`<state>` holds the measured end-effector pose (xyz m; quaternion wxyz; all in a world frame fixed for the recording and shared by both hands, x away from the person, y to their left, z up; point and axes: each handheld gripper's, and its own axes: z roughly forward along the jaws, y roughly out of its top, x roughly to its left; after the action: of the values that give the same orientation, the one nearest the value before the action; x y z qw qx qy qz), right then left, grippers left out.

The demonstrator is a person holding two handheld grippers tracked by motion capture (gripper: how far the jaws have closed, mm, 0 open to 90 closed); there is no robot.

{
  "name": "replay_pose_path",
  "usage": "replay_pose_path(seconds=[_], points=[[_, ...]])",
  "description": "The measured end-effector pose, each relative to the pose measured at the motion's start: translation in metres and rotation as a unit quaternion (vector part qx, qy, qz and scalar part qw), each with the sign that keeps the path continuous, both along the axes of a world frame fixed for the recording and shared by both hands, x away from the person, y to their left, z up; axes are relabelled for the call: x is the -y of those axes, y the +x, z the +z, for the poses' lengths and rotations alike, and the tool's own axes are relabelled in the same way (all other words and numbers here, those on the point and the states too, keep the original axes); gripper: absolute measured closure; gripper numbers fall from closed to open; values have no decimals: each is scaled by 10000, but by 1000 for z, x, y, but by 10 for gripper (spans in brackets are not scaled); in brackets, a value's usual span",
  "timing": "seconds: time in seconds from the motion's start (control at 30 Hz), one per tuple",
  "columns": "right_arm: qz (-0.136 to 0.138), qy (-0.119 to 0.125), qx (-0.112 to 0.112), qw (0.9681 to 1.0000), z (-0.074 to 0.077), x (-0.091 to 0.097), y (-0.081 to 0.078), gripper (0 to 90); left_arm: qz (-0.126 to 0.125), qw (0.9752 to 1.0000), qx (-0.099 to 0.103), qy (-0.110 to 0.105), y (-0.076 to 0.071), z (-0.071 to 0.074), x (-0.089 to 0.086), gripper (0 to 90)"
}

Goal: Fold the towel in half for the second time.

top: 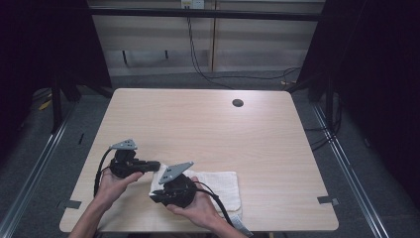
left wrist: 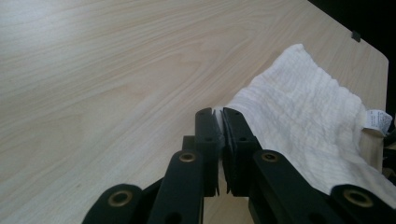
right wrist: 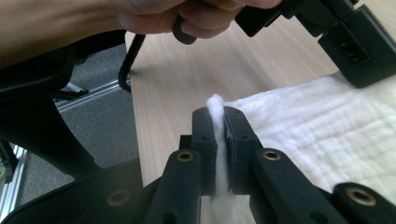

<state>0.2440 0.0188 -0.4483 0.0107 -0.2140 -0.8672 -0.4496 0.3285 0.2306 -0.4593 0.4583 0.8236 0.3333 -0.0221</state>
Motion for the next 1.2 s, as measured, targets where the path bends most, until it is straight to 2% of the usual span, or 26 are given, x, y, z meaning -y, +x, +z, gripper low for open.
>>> replay_pose_path(seconds=[0.13, 0.3, 0.43, 0.63, 0.7, 0.87, 1.2], points=[[4, 152, 5, 9999, 3, 0, -1, 847, 65, 9999, 80, 63, -3, 3, -8, 860], [-17, 322, 43, 9995, 11, -9, 1, 847, 204, 9997, 84, -62, -3, 9, -20, 861], [-90, 481, 84, 9988, 14, -14, 1, 847, 231, 9997, 56, 17, 0, 8, -21, 865], [-179, 438, 51, 9989, 6, -7, -2, 848, 48, 10000, 40, 67, 4, 6, -7, 867], [-228, 490, 57, 9985, 8, -1, -3, 848, -7, 10000, 74, -10, 5, 9, -3, 867], [-342, 548, 117, 9978, 15, 14, -6, 848, -142, 9998, 123, -9, 7, 15, 14, 867], [-528, 493, 24, 9974, 9, 40, -7, 847, -272, 9995, 131, 66, 12, 16, 43, 868]])
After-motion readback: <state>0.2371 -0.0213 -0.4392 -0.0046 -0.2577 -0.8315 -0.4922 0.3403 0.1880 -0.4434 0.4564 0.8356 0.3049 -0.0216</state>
